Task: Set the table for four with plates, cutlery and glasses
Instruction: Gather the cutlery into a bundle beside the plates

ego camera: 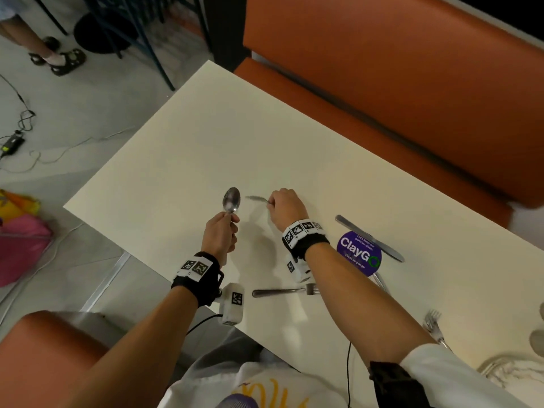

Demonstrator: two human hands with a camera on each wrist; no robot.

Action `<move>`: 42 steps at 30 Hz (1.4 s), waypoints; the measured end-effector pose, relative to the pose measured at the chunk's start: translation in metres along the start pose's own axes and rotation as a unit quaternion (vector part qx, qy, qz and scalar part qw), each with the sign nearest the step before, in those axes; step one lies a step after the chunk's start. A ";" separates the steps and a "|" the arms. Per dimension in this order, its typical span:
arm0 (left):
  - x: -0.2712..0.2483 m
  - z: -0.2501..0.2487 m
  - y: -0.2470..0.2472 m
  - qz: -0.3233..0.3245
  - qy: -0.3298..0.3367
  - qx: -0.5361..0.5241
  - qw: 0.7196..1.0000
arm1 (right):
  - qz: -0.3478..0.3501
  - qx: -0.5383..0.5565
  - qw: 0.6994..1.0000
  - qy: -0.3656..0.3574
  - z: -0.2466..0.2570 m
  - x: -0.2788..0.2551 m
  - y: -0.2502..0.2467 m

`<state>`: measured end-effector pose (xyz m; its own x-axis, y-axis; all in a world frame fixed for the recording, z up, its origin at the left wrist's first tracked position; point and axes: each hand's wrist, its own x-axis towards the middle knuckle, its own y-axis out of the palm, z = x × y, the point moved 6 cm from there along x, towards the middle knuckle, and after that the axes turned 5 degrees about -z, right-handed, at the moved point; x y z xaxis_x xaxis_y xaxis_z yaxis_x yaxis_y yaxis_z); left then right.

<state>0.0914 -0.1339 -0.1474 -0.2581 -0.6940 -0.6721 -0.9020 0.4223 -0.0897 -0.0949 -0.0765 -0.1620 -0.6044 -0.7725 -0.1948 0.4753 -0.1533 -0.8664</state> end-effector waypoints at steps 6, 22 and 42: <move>-0.012 -0.008 0.043 0.042 0.052 0.014 0.998 | -0.096 0.247 0.953 0.145 -0.045 -0.041 -0.056; -0.122 0.026 0.185 0.268 0.083 0.152 0.948 | -0.226 0.382 0.857 0.261 -0.124 -0.188 -0.122; -0.151 0.056 0.219 0.322 -0.020 0.181 0.929 | -0.263 0.325 0.865 0.277 -0.172 -0.219 -0.147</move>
<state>-0.0473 0.0963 -0.1068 -0.6846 -0.2101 -0.6980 -0.3871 0.9162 0.1038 -0.1424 0.2208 -0.0707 -0.9745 -0.1051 -0.1981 0.1921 -0.8472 -0.4954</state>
